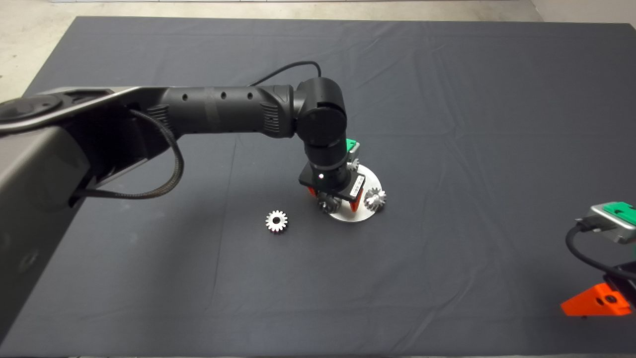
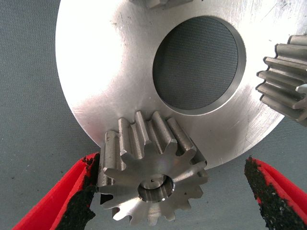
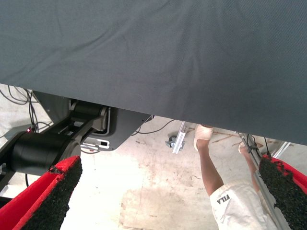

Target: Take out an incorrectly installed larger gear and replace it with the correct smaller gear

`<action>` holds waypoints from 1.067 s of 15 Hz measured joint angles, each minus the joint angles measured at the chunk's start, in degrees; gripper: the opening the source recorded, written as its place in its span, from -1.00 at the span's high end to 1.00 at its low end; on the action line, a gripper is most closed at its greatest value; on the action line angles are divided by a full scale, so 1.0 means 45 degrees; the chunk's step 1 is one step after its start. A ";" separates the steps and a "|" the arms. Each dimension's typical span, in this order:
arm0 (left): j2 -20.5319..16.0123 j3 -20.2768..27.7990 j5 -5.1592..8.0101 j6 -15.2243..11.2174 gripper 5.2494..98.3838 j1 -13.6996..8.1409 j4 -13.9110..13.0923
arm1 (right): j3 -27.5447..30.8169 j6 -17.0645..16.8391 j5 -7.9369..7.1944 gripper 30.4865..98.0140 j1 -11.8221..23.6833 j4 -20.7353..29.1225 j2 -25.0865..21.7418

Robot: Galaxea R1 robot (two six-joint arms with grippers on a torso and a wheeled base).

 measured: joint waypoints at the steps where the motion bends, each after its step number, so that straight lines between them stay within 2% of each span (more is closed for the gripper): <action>1: -0.0003 0.0000 -0.0008 0.0000 -0.51 0.0005 0.0000 | 0.0000 0.0000 0.0005 -0.99 0.0000 0.0000 0.0000; 3: -0.0014 0.0000 0.0041 0.0000 -0.42 0.0005 0.0024 | 0.0000 0.0000 0.0005 -0.99 0.0000 0.0002 0.0000; 11: 0.0000 0.0054 0.0152 0.0000 -0.30 0.0005 0.0079 | 0.0000 0.0000 0.0005 -0.99 0.0000 0.0001 0.0000; 13: 0.0005 0.0065 0.0182 0.0000 -0.20 0.0005 0.0084 | 0.0000 0.0000 0.0000 -0.99 0.0000 0.0005 -0.0005; 16: 0.0011 0.0232 0.0209 -0.0008 -0.20 0.0005 0.0116 | 0.0000 0.0000 0.0005 -0.99 0.0000 0.0005 -0.0005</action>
